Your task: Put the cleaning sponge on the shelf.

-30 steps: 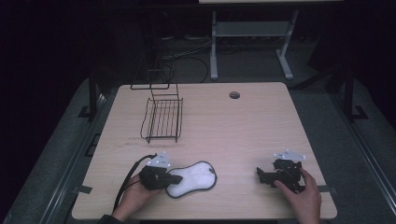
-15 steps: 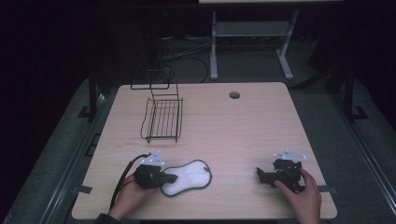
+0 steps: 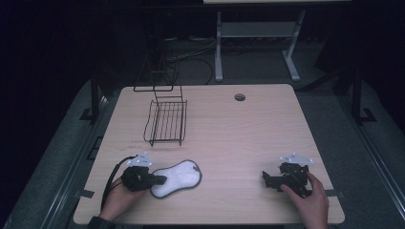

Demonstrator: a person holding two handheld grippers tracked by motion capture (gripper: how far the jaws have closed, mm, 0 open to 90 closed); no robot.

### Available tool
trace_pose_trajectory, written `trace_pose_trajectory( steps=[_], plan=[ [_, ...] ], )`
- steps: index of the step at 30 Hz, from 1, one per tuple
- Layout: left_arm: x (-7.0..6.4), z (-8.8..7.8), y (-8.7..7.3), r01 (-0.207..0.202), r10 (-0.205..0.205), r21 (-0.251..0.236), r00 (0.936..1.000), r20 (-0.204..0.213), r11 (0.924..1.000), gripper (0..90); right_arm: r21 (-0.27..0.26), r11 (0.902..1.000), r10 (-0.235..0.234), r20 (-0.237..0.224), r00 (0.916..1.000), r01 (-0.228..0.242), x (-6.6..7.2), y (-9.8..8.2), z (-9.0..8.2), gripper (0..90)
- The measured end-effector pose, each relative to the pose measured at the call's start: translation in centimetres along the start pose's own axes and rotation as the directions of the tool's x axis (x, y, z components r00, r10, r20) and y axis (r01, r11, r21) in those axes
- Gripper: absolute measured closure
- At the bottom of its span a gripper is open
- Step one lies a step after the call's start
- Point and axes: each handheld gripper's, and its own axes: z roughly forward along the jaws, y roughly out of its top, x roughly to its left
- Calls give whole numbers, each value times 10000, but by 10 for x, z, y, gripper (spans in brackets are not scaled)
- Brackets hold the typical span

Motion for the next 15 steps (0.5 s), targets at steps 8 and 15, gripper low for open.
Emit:
trace_pose_trajectory(
  steps=[8,15],
  plan=[
    [3,-5,-3,85,-85,-6,9999,-95,10000,898,4,10000,0,4,10000,0,0,0,0,0],
    [2,-6,-2,51,-51,-18,9999,-118,10000,871,0,10000,1,1,10000,-1,0,0,0,0]
  ],
)
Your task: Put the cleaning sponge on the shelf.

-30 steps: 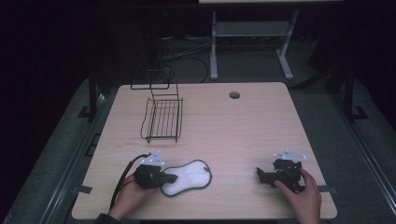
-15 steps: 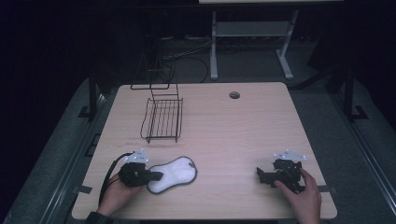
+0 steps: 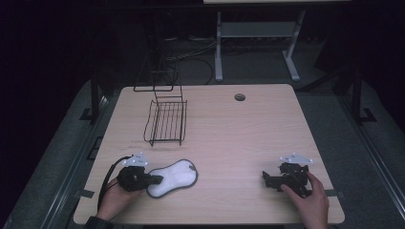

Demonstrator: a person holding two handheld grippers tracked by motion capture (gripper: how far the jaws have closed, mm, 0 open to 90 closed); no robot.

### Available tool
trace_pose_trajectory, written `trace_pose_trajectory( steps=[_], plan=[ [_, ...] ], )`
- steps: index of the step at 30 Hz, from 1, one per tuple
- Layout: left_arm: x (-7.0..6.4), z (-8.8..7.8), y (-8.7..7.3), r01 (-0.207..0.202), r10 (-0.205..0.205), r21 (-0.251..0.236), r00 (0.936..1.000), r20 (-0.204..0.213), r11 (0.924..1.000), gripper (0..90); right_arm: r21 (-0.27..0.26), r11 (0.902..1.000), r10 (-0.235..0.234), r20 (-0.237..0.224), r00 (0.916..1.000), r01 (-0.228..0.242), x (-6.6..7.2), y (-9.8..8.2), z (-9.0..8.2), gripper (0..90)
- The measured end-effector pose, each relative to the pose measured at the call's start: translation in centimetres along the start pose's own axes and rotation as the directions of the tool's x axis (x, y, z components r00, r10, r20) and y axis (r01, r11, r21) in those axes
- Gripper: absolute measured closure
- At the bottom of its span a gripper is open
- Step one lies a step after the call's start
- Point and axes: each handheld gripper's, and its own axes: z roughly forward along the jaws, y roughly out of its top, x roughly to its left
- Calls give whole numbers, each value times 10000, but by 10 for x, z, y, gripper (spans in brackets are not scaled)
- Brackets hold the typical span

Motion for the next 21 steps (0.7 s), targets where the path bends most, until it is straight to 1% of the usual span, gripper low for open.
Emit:
trace_pose_trajectory(
  steps=[1,2,3,4,5,7,8,9,10,11,13,18,21],
  plan=[
    [0,0,0,21,-21,0,10000,13,10000,846,0,10000,2,-1,10000,-2,0,0,0,0],
    [-1,0,1,-34,34,9,10000,-44,10000,786,5,10000,-1,1,10000,1,0,0,0,0],
    [-3,0,4,-170,171,88,9998,-84,9998,758,-3,10000,-4,-1,10000,4,0,0,0,0],
    [-3,0,4,-170,171,88,9998,-84,9998,730,-3,10000,-4,-1,10000,4,0,0,0,0],
    [-4,0,5,-228,229,84,9997,-112,9997,730,-3,10000,-5,0,10000,5,0,0,0,0],
    [-4,-1,8,-209,210,47,9996,-165,9998,645,-2,10000,-5,-1,10000,5,0,0,0,0],
    [-4,-1,10,-218,218,54,9997,-138,9997,578,5,10000,1,0,10000,-1,0,0,0,0],
    [-4,-1,10,-218,218,54,9997,-138,9997,547,5,10000,1,0,10000,-1,0,0,0,0],
    [-4,-1,12,-229,230,4,9997,-131,9997,547,0,10000,1,0,10000,-1,0,0,0,0],
    [-4,-1,13,-281,281,36,9995,-115,9996,488,-2,10000,-7,0,10000,7,0,0,0,0],
    [-4,-1,15,-226,226,53,9997,-60,9997,434,-3,10000,-6,-1,10000,6,0,0,0,0],
    [-7,3,20,-505,507,177,9986,-130,9986,231,2,10000,-2,-1,10000,2,0,0,0,0],
    [-8,4,26,-632,637,215,9977,-250,9978,135,3,10000,-1,1,10000,1,0,0,0,0]
  ],
)
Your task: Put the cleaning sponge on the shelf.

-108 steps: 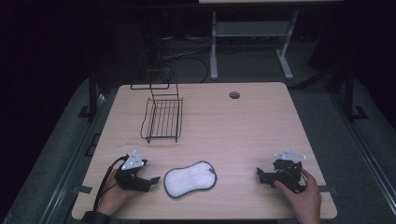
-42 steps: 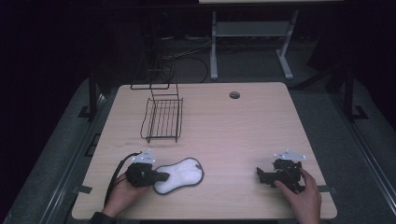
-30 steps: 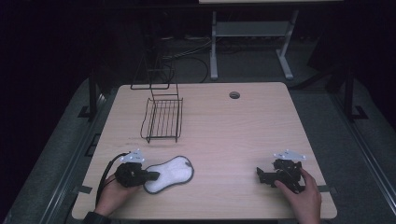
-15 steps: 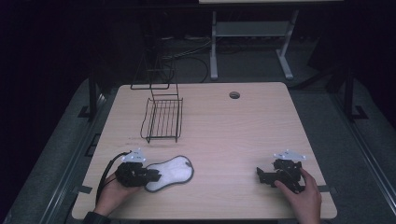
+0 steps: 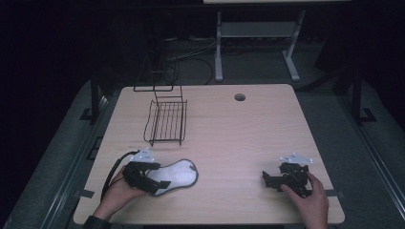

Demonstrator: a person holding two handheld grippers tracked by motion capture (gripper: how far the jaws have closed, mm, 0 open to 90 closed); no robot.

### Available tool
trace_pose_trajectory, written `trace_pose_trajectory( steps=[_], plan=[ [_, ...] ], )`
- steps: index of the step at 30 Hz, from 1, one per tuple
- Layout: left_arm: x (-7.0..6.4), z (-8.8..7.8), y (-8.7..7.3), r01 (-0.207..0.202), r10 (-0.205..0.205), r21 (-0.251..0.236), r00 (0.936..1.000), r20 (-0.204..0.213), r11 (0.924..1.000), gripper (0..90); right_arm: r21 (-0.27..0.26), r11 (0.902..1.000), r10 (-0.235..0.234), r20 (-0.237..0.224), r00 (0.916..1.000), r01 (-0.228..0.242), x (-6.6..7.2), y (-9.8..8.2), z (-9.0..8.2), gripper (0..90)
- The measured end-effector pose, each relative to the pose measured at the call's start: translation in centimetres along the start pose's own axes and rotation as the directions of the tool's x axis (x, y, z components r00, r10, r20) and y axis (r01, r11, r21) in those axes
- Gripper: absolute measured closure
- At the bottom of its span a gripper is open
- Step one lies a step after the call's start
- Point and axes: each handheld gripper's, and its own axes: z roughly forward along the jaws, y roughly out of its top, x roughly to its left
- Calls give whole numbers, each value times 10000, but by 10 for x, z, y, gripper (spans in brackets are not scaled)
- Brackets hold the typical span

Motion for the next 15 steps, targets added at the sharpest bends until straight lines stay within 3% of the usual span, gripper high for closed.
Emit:
trace_pose_trajectory(
  steps=[4,11,15],
  plan=[
    [1,-1,7,-160,157,-130,9997,-194,9998,126,-6,10000,-7,0,10000,7,0,0,0,0],
    [8,5,15,-252,252,-13,9997,-7,9997,127,1,10000,5,-2,10000,-5,0,0,0,0],
    [11,10,19,-507,507,152,9987,-11,9986,126,-1,10000,1,0,10000,-1,0,0,0,0]
  ],
)
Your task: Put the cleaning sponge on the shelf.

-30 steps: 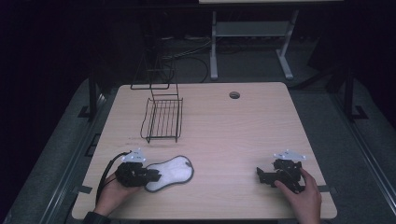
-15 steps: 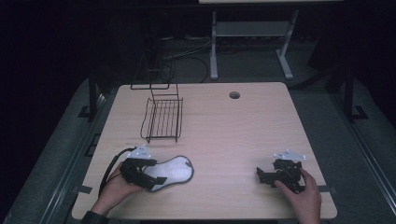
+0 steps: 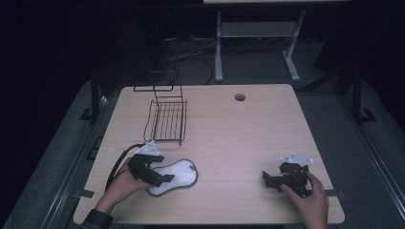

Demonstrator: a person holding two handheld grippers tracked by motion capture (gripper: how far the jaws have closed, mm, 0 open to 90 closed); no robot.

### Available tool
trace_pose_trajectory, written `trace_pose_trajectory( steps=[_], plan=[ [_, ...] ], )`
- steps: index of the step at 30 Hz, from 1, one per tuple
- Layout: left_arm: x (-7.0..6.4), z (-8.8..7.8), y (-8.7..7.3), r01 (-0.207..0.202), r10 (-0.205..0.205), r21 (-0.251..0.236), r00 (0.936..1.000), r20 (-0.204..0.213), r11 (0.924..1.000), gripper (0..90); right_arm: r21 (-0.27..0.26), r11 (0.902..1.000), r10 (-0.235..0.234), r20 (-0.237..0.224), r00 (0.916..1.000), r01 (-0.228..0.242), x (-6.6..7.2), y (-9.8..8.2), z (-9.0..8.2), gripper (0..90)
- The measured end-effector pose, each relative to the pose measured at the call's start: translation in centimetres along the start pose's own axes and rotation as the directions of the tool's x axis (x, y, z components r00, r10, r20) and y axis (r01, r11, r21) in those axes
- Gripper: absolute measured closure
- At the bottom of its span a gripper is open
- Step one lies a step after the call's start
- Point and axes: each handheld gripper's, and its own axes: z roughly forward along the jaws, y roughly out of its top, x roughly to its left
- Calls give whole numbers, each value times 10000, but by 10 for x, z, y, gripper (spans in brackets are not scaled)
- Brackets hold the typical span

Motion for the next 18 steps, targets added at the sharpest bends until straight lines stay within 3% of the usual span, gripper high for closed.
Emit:
trace_pose_trajectory(
  steps=[18],
  plan=[
    [5,23,-3,-505,484,825,9985,272,9953,125,-1,10000,-2,0,10000,2,0,0,0,0]
  ],
)
